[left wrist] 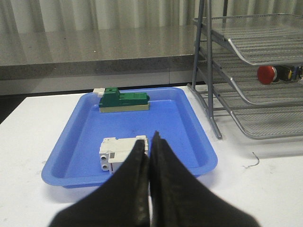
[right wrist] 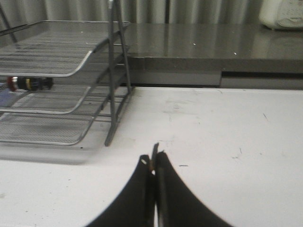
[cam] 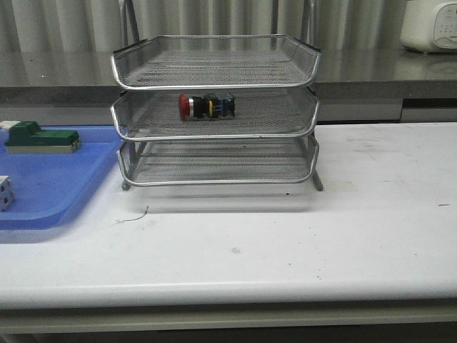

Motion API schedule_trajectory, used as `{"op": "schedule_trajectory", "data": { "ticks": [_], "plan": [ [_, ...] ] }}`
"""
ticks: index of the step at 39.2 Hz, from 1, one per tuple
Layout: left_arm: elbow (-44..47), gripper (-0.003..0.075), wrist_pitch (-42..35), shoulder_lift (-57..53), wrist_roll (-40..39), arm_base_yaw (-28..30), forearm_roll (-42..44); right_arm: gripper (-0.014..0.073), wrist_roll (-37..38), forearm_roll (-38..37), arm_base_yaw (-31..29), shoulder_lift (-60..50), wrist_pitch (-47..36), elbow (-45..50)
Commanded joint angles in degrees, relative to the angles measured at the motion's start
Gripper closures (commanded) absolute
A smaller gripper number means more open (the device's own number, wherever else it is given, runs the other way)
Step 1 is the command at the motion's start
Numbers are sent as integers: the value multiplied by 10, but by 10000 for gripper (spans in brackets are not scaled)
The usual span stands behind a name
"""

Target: Place button on rack with both arms

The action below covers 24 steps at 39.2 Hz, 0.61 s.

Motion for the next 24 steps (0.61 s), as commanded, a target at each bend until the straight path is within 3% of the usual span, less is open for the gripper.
{"op": "schedule_trajectory", "data": {
  "ticks": [1, 6, 24],
  "plan": [
    [4, 739, -50, -11, -5, 0, -5, 704, 23, -12, -25, -11, -62, 15],
    [4, 739, -50, -11, -5, 0, -5, 704, 24, -11, -45, -31, -67, 53],
    [4, 739, -50, -11, -5, 0, -5, 704, 24, -11, -51, -30, -45, 50]
  ]
}}
